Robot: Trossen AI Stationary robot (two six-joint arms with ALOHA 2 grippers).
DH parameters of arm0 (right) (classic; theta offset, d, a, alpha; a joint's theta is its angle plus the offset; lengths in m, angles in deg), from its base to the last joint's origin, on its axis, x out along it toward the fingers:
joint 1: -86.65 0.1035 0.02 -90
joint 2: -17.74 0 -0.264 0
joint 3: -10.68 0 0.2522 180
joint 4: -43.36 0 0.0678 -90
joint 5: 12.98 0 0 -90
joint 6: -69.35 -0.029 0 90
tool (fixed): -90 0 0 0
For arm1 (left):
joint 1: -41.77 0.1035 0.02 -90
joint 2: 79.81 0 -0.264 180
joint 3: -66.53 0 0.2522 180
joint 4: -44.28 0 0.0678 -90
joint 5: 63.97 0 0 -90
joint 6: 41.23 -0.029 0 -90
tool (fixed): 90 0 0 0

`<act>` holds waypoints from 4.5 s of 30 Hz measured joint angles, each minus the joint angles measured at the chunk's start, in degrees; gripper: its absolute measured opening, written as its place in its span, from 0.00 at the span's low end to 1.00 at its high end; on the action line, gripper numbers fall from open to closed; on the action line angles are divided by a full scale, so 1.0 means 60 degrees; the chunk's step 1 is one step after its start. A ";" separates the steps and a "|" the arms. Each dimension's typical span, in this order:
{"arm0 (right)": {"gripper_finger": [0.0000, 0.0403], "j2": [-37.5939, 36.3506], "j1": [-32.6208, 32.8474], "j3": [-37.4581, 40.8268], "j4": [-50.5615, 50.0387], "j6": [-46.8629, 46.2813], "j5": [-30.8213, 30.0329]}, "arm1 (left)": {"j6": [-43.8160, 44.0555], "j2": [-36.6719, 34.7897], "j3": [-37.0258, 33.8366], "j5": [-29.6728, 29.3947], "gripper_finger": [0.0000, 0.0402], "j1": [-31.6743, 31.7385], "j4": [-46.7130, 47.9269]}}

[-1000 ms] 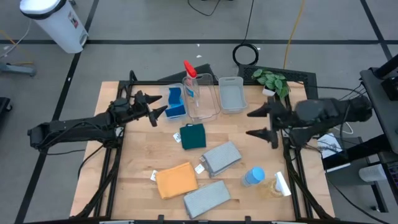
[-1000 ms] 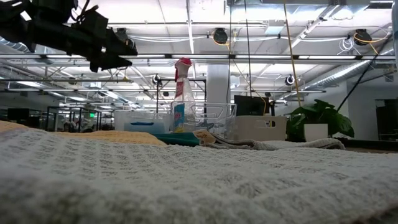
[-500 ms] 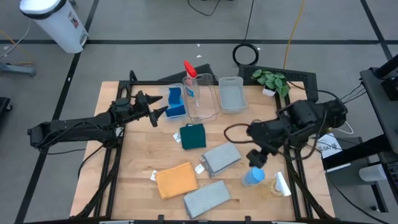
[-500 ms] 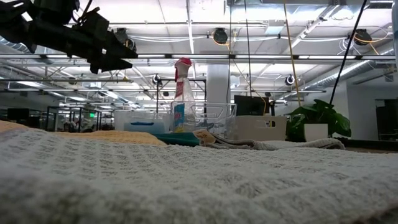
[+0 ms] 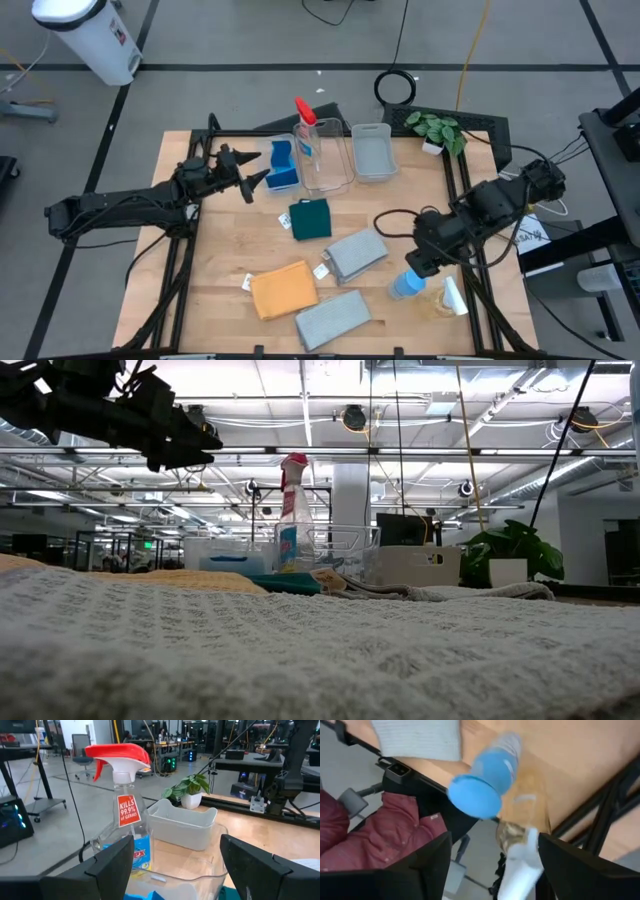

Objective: Pick & Place Kitchen Items
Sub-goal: Put the white spray bottle into the transparent bin

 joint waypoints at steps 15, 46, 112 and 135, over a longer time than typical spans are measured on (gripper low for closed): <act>0.60 -0.0301 0.1890 0.0966 0.0000 -0.3544 0.0194 | -0.0627 0.0000 0.0000 -0.0011 0.73 0.0000 -0.0422; 0.08 -0.0345 0.1152 0.1451 -0.0036 -0.0613 -0.0913 | -0.0217 0.0000 0.0000 -0.0003 0.73 0.0003 -0.0335; 0.09 -0.0709 0.2160 0.1455 0.5093 0.7481 -0.3877 | 0.0054 0.0000 0.0000 0.0029 0.73 -0.0007 -0.0279; 0.09 -0.0785 -0.2556 0.1455 0.5327 1.4829 -0.5591 | 0.1305 -0.0003 0.0626 0.0726 0.73 -0.0007 -0.0045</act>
